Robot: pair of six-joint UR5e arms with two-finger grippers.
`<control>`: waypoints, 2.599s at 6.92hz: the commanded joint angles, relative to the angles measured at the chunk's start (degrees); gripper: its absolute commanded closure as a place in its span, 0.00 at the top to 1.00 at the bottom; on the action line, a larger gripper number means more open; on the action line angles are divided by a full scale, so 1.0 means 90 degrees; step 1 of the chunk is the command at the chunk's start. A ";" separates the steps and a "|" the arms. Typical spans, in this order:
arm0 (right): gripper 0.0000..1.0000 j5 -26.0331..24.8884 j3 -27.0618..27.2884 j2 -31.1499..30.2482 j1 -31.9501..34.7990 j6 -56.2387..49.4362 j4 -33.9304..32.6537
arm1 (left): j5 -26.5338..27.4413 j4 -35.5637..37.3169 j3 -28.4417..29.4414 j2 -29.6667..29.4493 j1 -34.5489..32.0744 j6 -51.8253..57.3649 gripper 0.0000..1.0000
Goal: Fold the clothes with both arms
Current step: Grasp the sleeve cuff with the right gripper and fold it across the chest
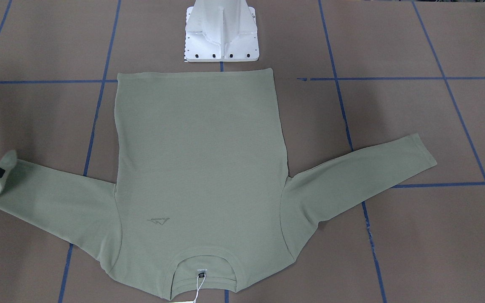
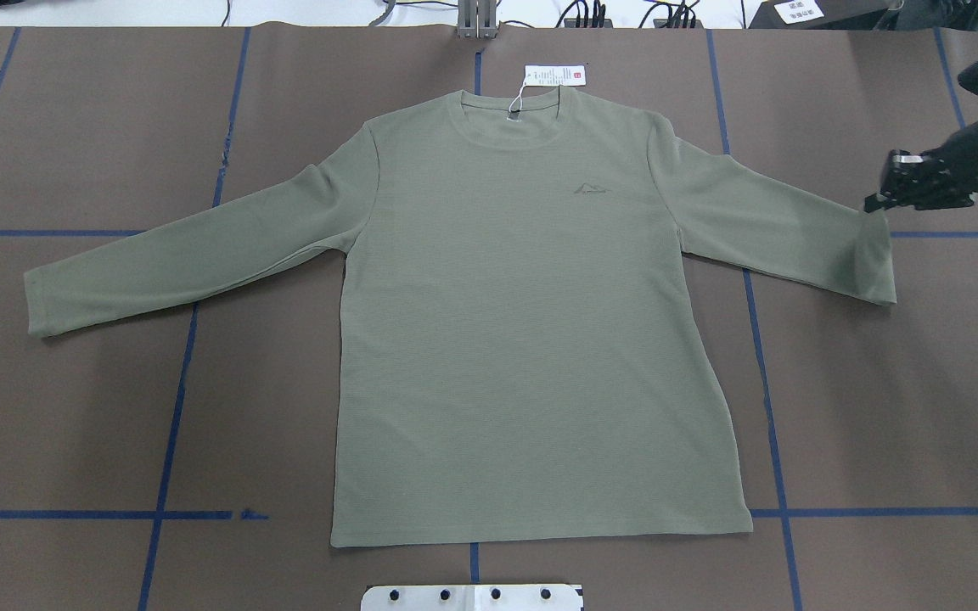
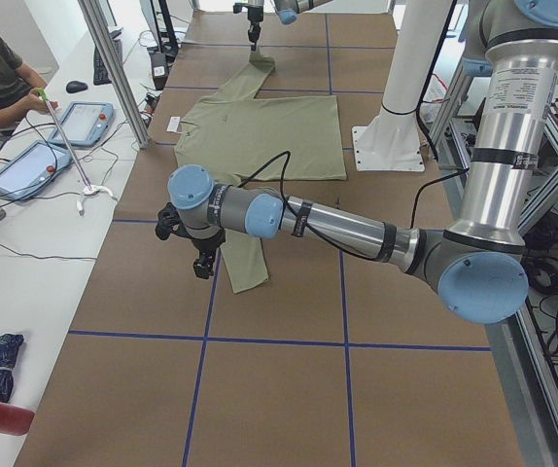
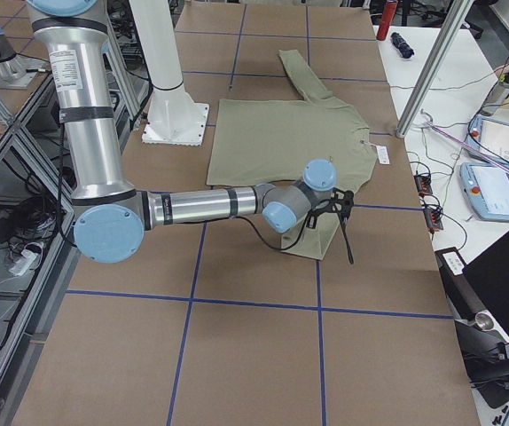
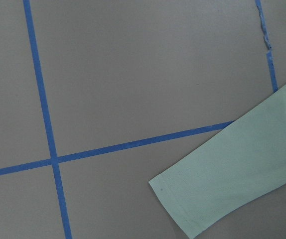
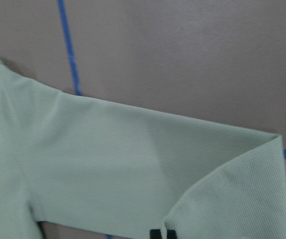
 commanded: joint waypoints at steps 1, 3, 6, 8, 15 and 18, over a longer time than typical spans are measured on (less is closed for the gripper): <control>0.00 -0.0515 0.0168 0.1576 -0.0797 0.1997 -0.0565 | -0.0051 0.0010 -0.0158 0.0030 0.0000 -0.0010 1.00; 0.00 -0.2033 -0.0171 0.3957 -0.1851 0.2852 -0.2612 | -0.0051 0.0010 -0.0169 0.0031 0.0000 0.0000 1.00; 0.00 -0.3542 -0.2715 0.5976 -0.3249 0.2904 -0.1612 | -0.0051 -0.0009 -0.0150 0.0031 0.0000 0.0009 1.00; 0.00 -0.4014 -0.3743 0.6377 -0.3661 0.2894 -0.0670 | -0.0051 -0.0029 -0.0091 -0.0008 0.0019 0.0019 1.00; 1.00 -0.3336 -0.3007 0.6026 -0.3333 0.2846 -0.1200 | 0.0405 -0.3784 0.2786 -0.0428 0.1423 -0.2528 1.00; 1.00 -0.1930 -0.0960 0.3857 -0.2211 0.2214 -0.1351 | 0.0428 -0.3984 0.3074 -0.0419 0.1620 -0.2598 0.86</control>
